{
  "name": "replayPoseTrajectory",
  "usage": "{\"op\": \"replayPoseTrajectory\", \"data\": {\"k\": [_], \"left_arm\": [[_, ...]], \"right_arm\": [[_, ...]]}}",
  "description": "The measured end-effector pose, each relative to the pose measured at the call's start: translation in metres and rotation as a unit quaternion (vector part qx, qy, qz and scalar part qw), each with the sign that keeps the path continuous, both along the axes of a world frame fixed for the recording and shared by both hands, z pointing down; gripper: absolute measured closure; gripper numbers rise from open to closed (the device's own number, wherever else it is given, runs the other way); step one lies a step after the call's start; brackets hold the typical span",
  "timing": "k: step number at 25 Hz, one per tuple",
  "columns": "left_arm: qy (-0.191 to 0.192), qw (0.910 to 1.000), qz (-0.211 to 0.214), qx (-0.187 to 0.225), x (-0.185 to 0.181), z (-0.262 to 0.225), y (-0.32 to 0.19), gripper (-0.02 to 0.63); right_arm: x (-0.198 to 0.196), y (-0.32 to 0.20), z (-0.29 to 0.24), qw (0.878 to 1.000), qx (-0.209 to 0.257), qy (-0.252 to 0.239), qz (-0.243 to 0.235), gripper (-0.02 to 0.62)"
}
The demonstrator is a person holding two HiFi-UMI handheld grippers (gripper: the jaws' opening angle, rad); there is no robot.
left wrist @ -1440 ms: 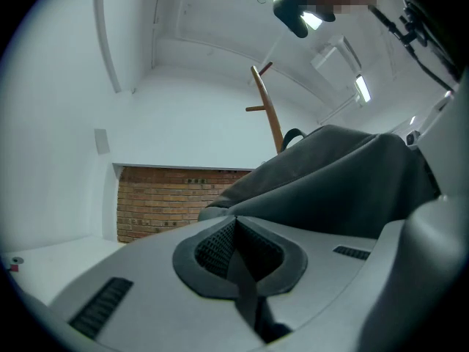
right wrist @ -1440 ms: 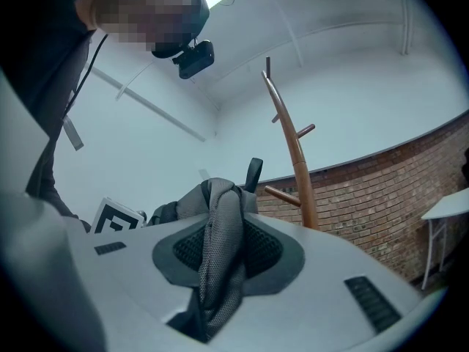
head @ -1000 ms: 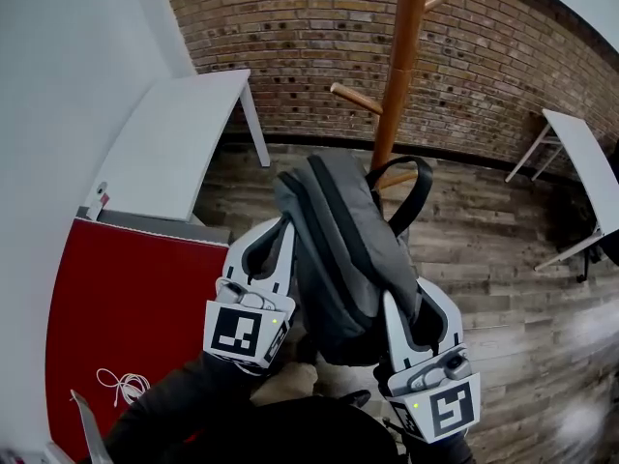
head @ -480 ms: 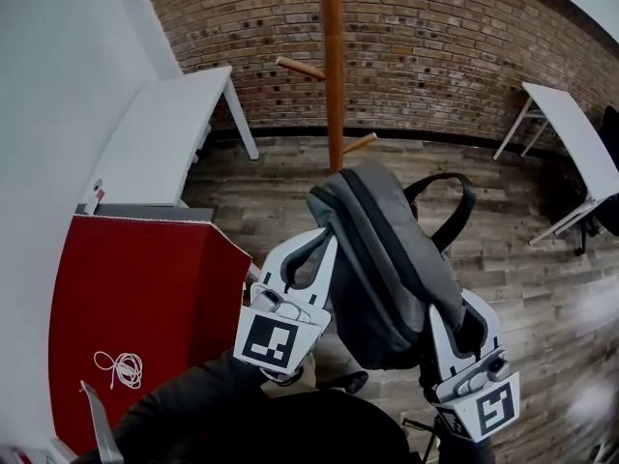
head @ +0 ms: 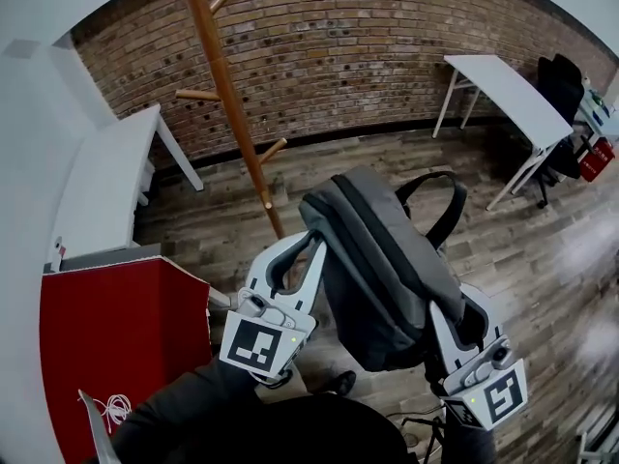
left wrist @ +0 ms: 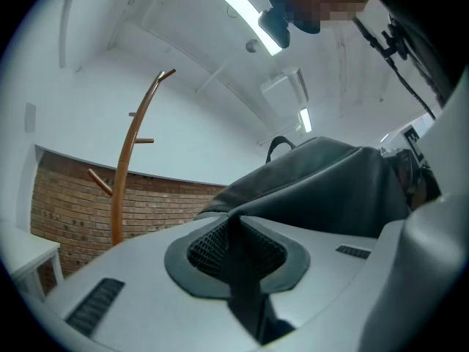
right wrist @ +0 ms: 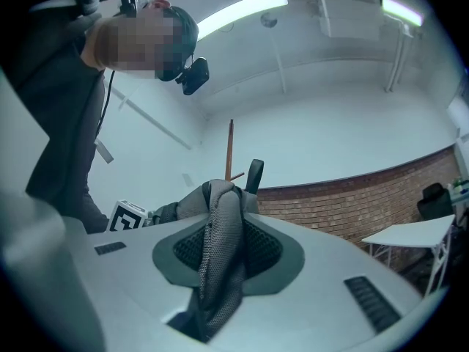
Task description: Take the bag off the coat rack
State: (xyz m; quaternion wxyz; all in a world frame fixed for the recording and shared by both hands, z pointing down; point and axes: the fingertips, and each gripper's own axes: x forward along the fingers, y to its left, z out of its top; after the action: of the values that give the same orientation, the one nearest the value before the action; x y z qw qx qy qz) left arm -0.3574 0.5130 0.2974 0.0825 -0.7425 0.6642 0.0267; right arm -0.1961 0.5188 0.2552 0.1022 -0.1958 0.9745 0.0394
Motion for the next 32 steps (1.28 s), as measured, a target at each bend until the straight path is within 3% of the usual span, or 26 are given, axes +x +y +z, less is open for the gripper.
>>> {"op": "replayPoseTrajectory", "data": {"k": [1, 2, 4, 10, 12, 14, 15, 17, 18, 32], "left_arm": [[0.002, 1.0000, 0.008, 0.004, 0.003, -0.001, -0.003, 0.553], [0.012, 0.9997, 0.017, 0.009, 0.005, -0.003, -0.005, 0.475], [0.033, 0.9986, 0.040, 0.013, 0.010, -0.007, -0.010, 0.385], [0.016, 0.9874, 0.157, -0.005, 0.033, -0.006, -0.027, 0.276], [-0.014, 0.9804, 0.196, -0.019, 0.046, -0.003, -0.030, 0.276], [-0.053, 0.9766, 0.207, -0.028, 0.057, 0.000, -0.033, 0.278], [-0.060, 0.9764, 0.205, -0.034, 0.061, 0.003, -0.036, 0.311], [-0.047, 0.9778, 0.199, -0.046, 0.065, 0.007, -0.041, 0.474], [-0.037, 0.9780, 0.199, -0.052, 0.067, 0.009, -0.045, 0.511], [-0.022, 0.9713, 0.231, -0.053, 0.127, 0.002, -0.079, 0.538]], "right_arm": [[0.008, -0.002, 0.000, 1.000, -0.001, 0.000, 0.008, 0.505], [0.015, -0.004, -0.001, 1.000, -0.001, 0.000, 0.016, 0.505], [0.030, -0.007, 0.000, 1.000, 0.000, 0.002, 0.024, 0.505], [0.055, 0.000, 0.004, 1.000, 0.005, -0.004, -0.001, 0.505], [0.057, 0.004, 0.001, 1.000, 0.001, -0.005, -0.018, 0.505], [0.055, 0.007, -0.006, 1.000, -0.008, -0.012, -0.026, 0.505], [0.057, 0.007, -0.007, 1.000, -0.011, -0.013, -0.023, 0.505], [0.065, 0.004, -0.002, 1.000, -0.013, -0.009, -0.008, 0.505], [0.069, 0.003, 0.001, 1.000, -0.017, -0.004, -0.001, 0.505], [0.126, -0.020, 0.002, 0.999, -0.015, -0.005, 0.041, 0.505]]}}
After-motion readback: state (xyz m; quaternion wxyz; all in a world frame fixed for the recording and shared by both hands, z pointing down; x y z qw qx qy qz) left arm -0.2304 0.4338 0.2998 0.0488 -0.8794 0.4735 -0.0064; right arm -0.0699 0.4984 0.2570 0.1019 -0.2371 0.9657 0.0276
